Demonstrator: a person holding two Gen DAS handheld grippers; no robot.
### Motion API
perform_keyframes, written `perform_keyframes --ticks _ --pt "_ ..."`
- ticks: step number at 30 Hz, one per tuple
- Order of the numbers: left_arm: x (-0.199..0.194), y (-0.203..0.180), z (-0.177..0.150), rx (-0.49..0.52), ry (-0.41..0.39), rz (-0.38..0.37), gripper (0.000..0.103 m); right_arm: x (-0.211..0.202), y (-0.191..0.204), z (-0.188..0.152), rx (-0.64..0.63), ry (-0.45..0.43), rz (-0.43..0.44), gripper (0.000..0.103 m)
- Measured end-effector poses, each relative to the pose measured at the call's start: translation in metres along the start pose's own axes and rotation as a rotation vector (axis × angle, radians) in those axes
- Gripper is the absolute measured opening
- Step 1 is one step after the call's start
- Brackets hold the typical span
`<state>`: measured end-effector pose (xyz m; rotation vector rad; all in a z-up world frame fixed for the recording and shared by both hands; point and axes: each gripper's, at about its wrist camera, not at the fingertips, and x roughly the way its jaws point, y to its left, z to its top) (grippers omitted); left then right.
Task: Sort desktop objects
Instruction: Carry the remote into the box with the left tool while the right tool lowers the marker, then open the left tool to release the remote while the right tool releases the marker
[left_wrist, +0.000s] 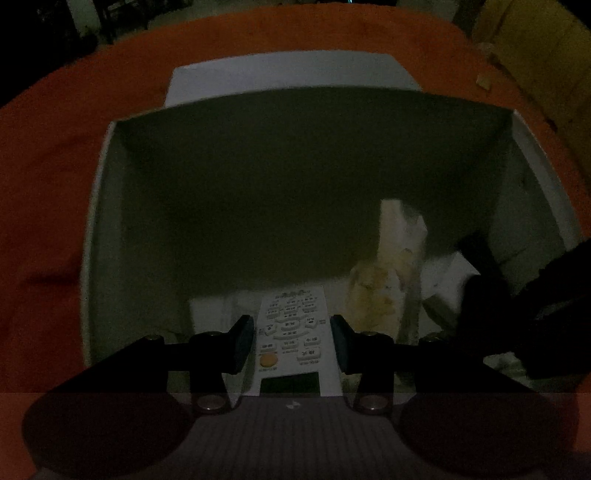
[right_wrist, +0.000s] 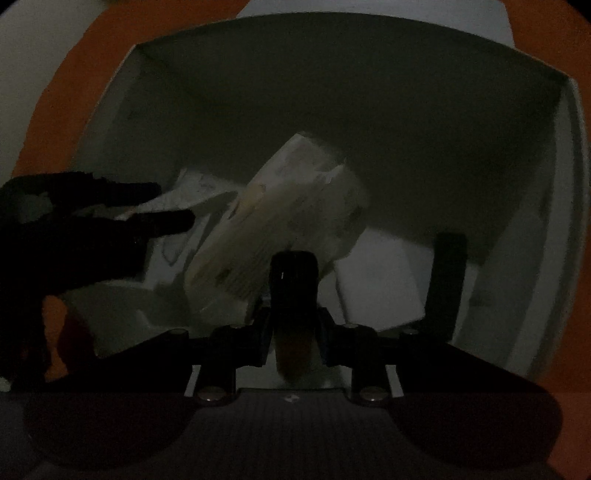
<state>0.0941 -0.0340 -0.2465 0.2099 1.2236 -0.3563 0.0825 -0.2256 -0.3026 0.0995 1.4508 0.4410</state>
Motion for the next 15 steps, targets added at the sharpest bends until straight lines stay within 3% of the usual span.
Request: perform_keyframes --ticks 7,15 --pt "0.009 -0.022 -0.015 0.156 -0.004 0.101 0.041 0.016 0.000 0.006 -0.063 0.015 -0.090 0.028" --pt "0.015 -0.028 -0.012 0.171 0.002 0.104 0.041 0.021 0.004 0.010 -0.121 -0.010 -0.139 0.029"
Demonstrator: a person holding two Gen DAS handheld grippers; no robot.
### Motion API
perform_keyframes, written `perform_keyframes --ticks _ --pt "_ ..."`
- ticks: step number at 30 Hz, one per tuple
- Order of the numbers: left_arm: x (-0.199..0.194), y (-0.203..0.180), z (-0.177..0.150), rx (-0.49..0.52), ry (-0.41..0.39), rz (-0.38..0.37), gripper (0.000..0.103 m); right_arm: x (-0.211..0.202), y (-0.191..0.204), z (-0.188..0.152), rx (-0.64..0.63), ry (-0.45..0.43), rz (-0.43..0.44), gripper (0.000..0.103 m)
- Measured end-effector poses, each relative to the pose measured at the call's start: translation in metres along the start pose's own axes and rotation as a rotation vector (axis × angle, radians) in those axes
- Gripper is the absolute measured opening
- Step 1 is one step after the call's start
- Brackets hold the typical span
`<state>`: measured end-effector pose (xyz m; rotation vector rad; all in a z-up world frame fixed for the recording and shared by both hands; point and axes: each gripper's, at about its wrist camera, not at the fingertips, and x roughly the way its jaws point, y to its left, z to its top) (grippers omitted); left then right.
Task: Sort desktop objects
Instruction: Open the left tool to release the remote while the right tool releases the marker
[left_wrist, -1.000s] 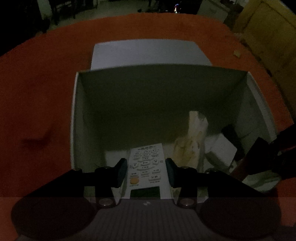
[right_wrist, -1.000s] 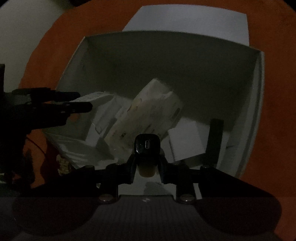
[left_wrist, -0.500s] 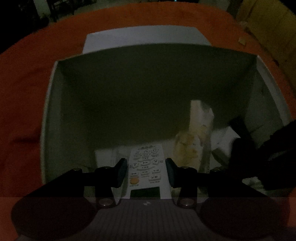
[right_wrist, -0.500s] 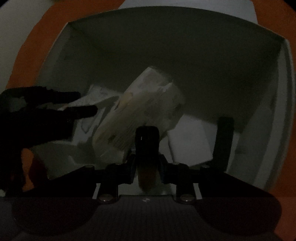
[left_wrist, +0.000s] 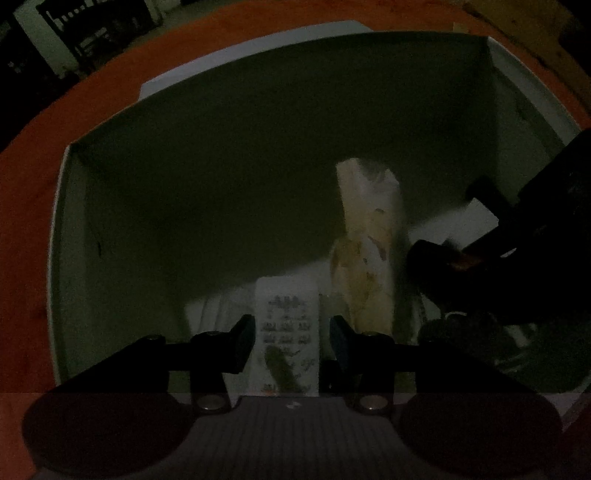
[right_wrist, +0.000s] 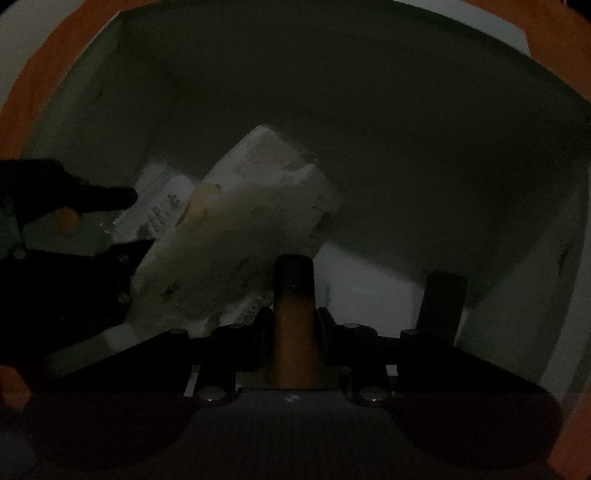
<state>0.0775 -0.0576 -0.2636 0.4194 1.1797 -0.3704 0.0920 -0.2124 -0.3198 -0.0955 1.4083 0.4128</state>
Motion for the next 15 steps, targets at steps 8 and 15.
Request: perform_keyframes --ticks 8,15 --pt "-0.003 0.005 -0.001 0.002 -0.034 0.061 0.090 -0.014 -0.001 0.003 0.019 -0.028 -0.020 0.078" --pt "-0.029 0.027 0.004 -0.048 -0.094 -0.049 0.102 -0.068 -0.018 0.009 0.108 -0.165 0.009 0.098"
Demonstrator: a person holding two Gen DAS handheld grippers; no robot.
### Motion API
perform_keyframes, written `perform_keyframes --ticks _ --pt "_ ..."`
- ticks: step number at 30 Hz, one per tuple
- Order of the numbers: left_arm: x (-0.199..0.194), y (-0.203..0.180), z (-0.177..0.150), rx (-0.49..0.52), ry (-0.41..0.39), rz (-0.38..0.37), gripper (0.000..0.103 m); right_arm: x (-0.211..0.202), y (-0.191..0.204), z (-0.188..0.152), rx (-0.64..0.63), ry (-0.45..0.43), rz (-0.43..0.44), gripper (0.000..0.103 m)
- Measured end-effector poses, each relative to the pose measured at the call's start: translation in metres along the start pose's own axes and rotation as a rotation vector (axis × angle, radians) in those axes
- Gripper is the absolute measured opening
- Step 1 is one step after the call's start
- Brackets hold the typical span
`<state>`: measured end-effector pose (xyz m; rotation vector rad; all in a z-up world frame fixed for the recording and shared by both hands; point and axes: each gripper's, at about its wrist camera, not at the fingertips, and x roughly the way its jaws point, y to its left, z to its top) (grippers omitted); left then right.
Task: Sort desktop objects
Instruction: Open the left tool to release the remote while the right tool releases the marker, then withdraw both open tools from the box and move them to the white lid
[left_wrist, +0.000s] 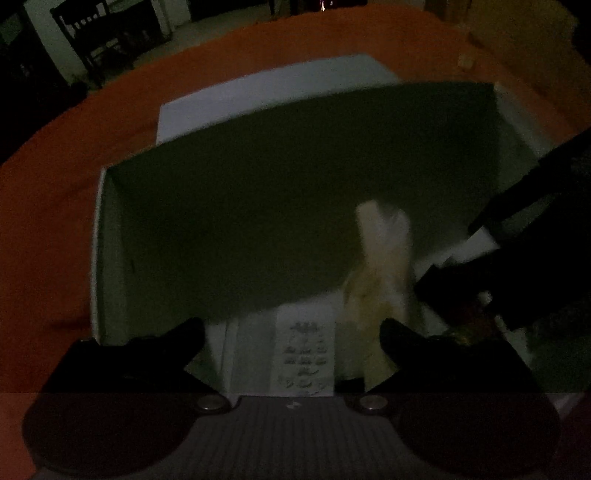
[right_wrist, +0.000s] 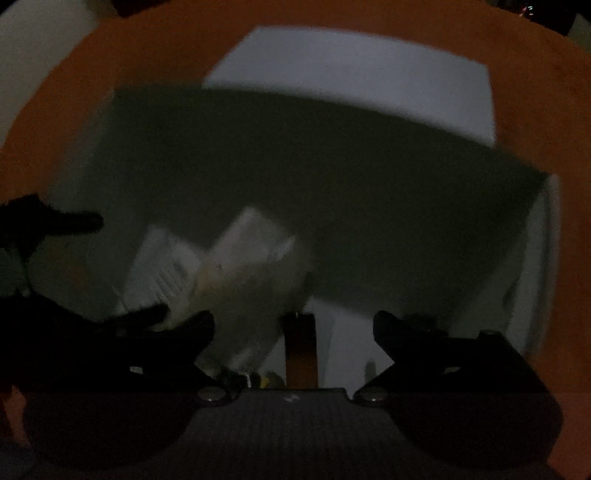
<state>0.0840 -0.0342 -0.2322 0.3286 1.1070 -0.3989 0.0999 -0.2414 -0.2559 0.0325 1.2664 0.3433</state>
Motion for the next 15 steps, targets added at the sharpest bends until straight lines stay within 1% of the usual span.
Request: perform_keyframes --ticks 2,8,12,15 --pt "-0.011 0.007 0.006 -0.016 -0.032 -0.021 0.102 -0.019 -0.003 0.006 0.010 -0.038 0.014 0.101" --pt "-0.042 0.034 0.040 -0.077 -0.140 -0.063 0.102 -0.078 -0.017 0.036 0.061 -0.206 0.016 0.102" --pt "-0.048 0.063 0.069 -0.145 -0.197 -0.058 0.102 -0.111 -0.042 0.056 0.137 -0.334 -0.005 0.103" --pt "-0.041 0.084 0.088 -0.179 -0.223 -0.037 0.102 -0.123 -0.068 0.070 0.222 -0.424 -0.025 0.103"
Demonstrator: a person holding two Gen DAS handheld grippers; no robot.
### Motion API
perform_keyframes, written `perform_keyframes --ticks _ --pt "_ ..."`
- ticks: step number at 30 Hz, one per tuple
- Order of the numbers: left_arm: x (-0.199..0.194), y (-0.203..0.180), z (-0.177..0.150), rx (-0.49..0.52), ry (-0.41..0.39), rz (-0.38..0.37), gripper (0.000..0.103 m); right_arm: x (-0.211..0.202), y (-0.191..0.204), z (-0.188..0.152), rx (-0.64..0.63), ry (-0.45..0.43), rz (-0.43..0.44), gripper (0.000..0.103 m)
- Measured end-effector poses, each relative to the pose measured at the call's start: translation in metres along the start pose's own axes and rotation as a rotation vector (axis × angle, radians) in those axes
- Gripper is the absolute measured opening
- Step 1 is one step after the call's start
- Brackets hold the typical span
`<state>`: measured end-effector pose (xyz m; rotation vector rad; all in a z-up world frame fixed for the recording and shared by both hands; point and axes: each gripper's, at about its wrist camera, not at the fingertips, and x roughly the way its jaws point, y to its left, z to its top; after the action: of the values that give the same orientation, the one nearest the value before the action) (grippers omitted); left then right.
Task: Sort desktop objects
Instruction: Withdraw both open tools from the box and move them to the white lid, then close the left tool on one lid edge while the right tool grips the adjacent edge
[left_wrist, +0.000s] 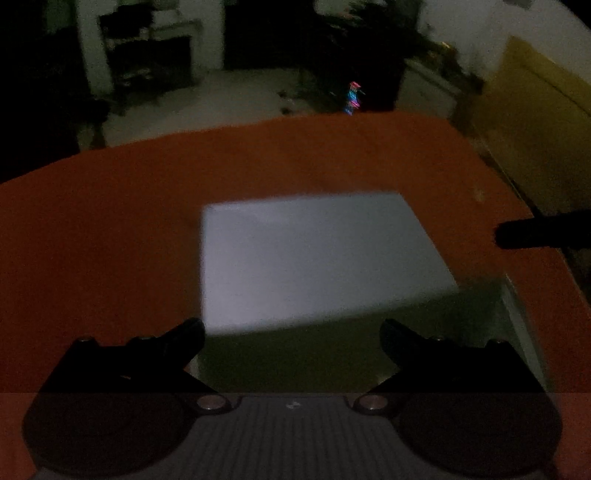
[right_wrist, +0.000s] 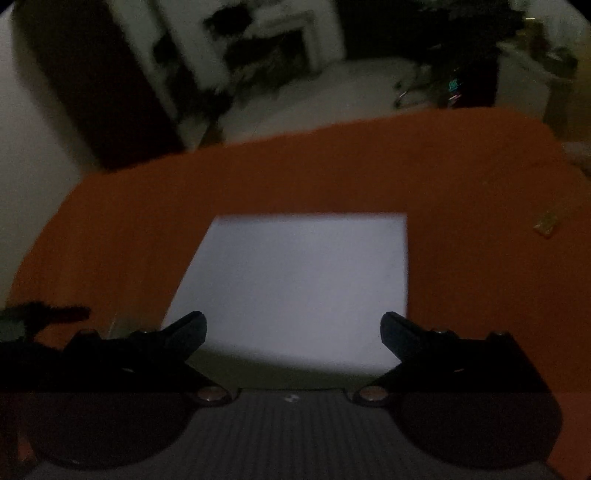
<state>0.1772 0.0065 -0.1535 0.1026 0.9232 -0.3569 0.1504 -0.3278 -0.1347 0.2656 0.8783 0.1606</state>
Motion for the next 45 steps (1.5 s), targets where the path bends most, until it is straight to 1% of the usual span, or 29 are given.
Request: perform_keyframes --ticks 2,5,6,8,10,11,13,15,17,18,19,20,23,24,25,26,29,31,33,35,36,37,38,39,41,43,44,45 --pt "0.015 0.011 0.012 -0.001 0.003 0.002 0.102 0.004 -0.018 0.013 0.058 -0.045 -0.032 0.103" --pt "0.040 0.028 0.026 0.000 0.040 -0.011 0.102 0.020 -0.044 0.029 0.124 -0.072 -0.083 0.103" --pt "0.050 0.035 0.029 -0.022 0.056 -0.005 0.102 0.024 -0.053 0.034 0.137 -0.066 -0.107 0.103" --pt "0.065 0.052 0.037 -0.098 0.089 -0.004 0.102 0.035 -0.066 0.040 0.150 -0.054 -0.162 0.103" --pt "0.074 0.068 0.044 -0.165 0.106 -0.003 0.102 0.044 -0.075 0.045 0.137 -0.055 -0.211 0.103" --pt "0.078 0.076 0.048 -0.198 0.113 -0.002 0.103 0.049 -0.077 0.045 0.115 -0.055 -0.227 0.103" --pt "0.089 0.086 0.050 -0.232 0.137 0.028 0.103 0.066 -0.079 0.045 0.067 -0.032 -0.226 0.103" --pt "0.102 0.091 0.052 -0.223 0.142 0.068 0.103 0.088 -0.076 0.040 0.059 -0.001 -0.242 0.103" --pt "0.117 0.093 0.053 -0.160 0.141 0.117 0.103 0.096 -0.077 0.039 0.052 -0.004 -0.239 0.103" --pt "0.127 0.095 0.052 -0.129 0.155 0.155 0.102 0.101 -0.078 0.038 0.047 -0.007 -0.236 0.103" --pt "0.135 0.097 0.053 -0.120 0.171 0.186 0.102 0.105 -0.079 0.036 0.040 -0.006 -0.235 0.103" --pt "0.138 0.098 0.053 -0.121 0.171 0.186 0.102 0.111 -0.082 0.034 0.033 0.003 -0.240 0.103" --pt "0.143 0.109 0.049 -0.223 0.141 0.098 0.103 0.132 -0.093 0.031 0.024 0.041 -0.264 0.103" --pt "0.146 0.112 0.047 -0.260 0.151 0.054 0.102 0.139 -0.097 0.032 0.035 0.058 -0.266 0.103" --pt "0.150 0.114 0.046 -0.269 0.158 0.029 0.102 0.145 -0.100 0.031 0.051 0.079 -0.259 0.103" --pt "0.155 0.114 0.045 -0.271 0.163 0.008 0.102 0.150 -0.104 0.030 0.068 0.103 -0.239 0.103" --pt "0.172 0.105 0.044 -0.185 0.161 0.022 0.102 0.162 -0.112 0.027 0.112 0.144 -0.155 0.102" --pt "0.188 0.103 0.042 -0.155 0.194 0.000 0.102 0.170 -0.116 0.025 0.114 0.153 -0.132 0.102" --pt "0.205 0.107 0.040 -0.193 0.217 -0.023 0.102 0.179 -0.119 0.024 0.108 0.158 -0.119 0.102" --pt "0.216 0.114 0.035 -0.265 0.194 -0.070 0.102 0.190 -0.124 0.023 0.115 0.173 -0.116 0.102" --pt "0.220 0.121 0.032 -0.318 0.179 -0.076 0.102 0.196 -0.125 0.022 0.117 0.187 -0.115 0.102" --pt "0.226 0.126 0.028 -0.354 0.178 -0.082 0.103 0.202 -0.125 0.020 0.118 0.206 -0.115 0.102" --pt "0.230 0.131 0.024 -0.378 0.182 -0.108 0.103 0.207 -0.125 0.018 0.114 0.218 -0.117 0.102" --pt "0.232 0.133 0.022 -0.377 0.182 -0.134 0.102 0.212 -0.125 0.015 0.107 0.226 -0.122 0.103" --pt "0.231 0.126 0.021 -0.314 0.182 -0.154 0.102 0.223 -0.124 0.010 0.091 0.242 -0.130 0.103" --pt "0.228 0.125 0.019 -0.271 0.189 -0.169 0.102 0.232 -0.120 0.005 0.075 0.269 -0.109 0.103" --pt "0.227 0.121 0.019 -0.248 0.197 -0.194 0.102 0.235 -0.118 0.002 0.067 0.283 -0.094 0.102" --pt "0.227 0.118 0.020 -0.219 0.200 -0.199 0.102 0.239 -0.116 0.000 0.059 0.298 -0.080 0.102"
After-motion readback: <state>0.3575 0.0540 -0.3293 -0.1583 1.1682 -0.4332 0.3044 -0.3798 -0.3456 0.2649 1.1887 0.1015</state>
